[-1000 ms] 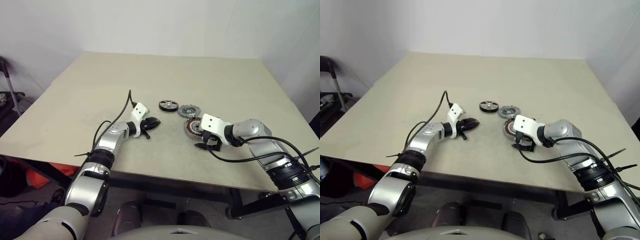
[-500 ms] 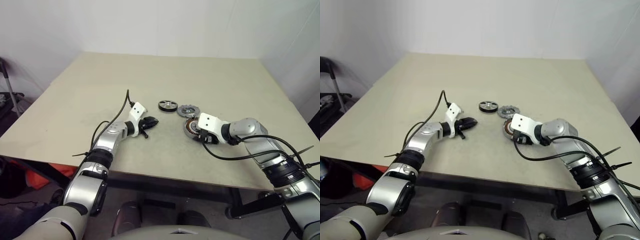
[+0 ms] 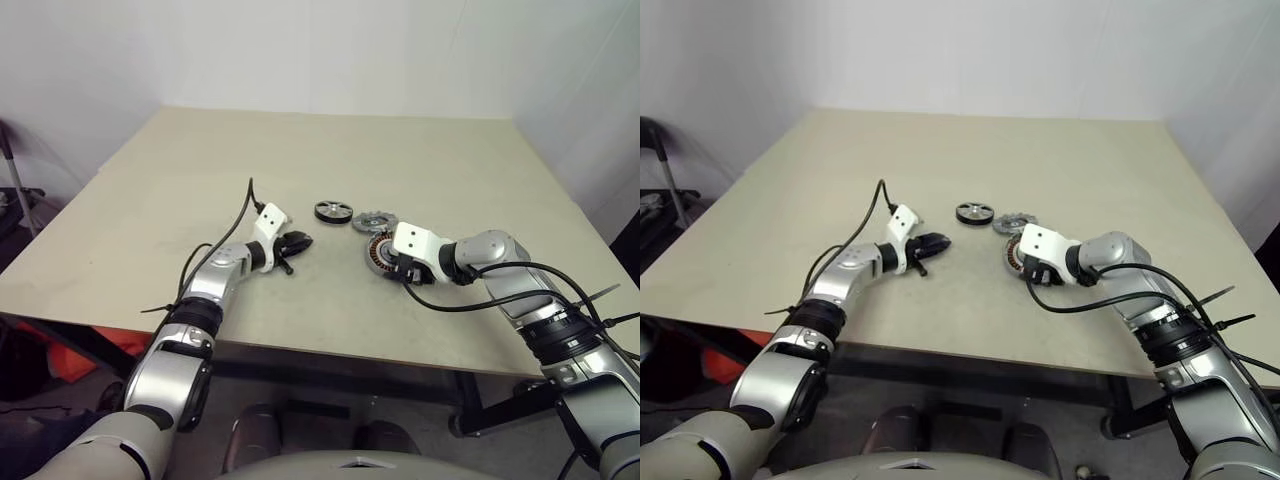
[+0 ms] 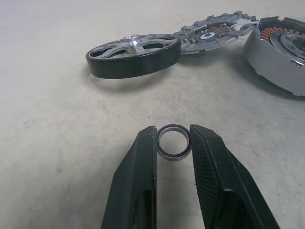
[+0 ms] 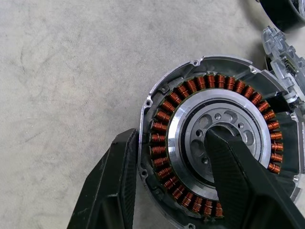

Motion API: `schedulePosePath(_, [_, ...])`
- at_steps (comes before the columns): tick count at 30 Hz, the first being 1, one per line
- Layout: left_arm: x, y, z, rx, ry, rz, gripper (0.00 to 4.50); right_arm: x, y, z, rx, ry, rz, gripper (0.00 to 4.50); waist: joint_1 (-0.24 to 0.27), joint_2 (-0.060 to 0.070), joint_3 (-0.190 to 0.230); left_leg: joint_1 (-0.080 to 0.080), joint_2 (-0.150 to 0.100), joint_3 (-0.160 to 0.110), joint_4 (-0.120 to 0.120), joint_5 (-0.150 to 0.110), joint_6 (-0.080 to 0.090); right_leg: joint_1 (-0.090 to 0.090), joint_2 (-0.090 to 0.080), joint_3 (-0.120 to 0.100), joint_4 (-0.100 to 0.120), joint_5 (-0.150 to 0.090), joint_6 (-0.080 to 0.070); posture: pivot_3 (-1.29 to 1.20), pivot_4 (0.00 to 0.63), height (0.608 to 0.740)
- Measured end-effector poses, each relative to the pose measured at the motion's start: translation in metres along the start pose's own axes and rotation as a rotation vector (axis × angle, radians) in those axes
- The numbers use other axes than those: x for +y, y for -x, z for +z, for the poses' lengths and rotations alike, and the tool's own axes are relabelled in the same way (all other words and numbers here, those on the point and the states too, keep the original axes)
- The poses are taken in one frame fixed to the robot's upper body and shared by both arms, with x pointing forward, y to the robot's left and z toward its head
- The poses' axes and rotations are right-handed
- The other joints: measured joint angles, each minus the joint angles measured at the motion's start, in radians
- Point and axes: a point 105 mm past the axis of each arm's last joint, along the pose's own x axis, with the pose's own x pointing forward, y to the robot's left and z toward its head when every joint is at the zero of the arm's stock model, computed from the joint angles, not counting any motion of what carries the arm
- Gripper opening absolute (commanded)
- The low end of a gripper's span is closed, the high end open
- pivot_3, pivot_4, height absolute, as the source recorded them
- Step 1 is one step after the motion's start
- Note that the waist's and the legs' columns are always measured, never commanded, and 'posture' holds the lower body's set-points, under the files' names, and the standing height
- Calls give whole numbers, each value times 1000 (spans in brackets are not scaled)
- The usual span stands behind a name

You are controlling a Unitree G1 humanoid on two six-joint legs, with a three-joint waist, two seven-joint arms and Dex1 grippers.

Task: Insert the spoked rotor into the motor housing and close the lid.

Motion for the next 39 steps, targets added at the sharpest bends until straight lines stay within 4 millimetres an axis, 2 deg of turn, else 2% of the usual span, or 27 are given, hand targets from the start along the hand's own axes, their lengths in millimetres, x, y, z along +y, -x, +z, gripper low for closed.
schedulePosePath(4, [1, 1, 0, 1, -1, 4, 680, 5, 5, 11, -8, 1, 10, 1873, -2, 0, 0, -4, 1, 0, -1, 0, 0, -6, 1, 0, 1, 0, 0, 0, 0, 740])
schedulePosePath(9, [2, 2, 0, 1, 0, 6, 680, 18, 11, 43, -88, 39, 49, 1873, 2, 0, 0, -14, 2, 0, -2, 1, -1, -15, 2, -1, 1, 0, 0, 0, 0, 740])
schedulePosePath(13, [4, 4, -1, 0, 3, 14, 680, 25, 13, 63, -139, 69, 69, 1873, 2, 0, 0, -15, 1, 0, -2, 1, -1, -15, 1, -1, 0, 0, 0, 0, 0, 740])
schedulePosePath(17, [7, 5, -1, -1, 5, 24, 680, 25, 9, 62, -131, 61, 62, 1873, 2, -1, 1, -10, 1, 0, -2, 1, -1, -12, 1, -1, 0, 0, 0, 0, 0, 740])
schedulePosePath(23, [9, 9, -4, 7, 8, 34, 680, 37, -2, 62, -126, 63, 96, 1873, 1, -1, 1, -8, 1, 0, -2, 1, -2, -10, 1, 0, 1, 0, 0, 0, 0, 740])
schedulePosePath(30, [2, 10, -5, -6, 19, -7, 680, 33, 1, 61, -119, 86, 76, 1873, 1, -1, 1, -9, 1, 0, -2, 2, -3, -11, 1, 0, 0, 0, 0, 0, 0, 740])
schedulePosePath(33, [-8, 7, 3, -37, 24, -67, 680, 24, 5, 62, -127, 87, 31, 1873, 2, -1, 1, -9, 1, 0, -2, 2, -3, -11, 1, 0, 0, 0, 0, 0, 0, 740])
schedulePosePath(36, [-27, -4, 9, -53, 24, -156, 680, 3, 14, 65, -138, 75, -83, 1873, 4, -1, 1, -8, 1, 0, -2, 1, -3, -10, 1, 0, 0, 0, 0, 0, 0, 740])
schedulePosePath(39, [-43, -12, 10, -38, 21, -235, 680, -11, 17, 54, -111, 19, -177, 1873, 3, -1, 1, -8, 1, 0, -3, 2, -3, -10, 1, 0, 0, 0, 0, 0, 0, 740])
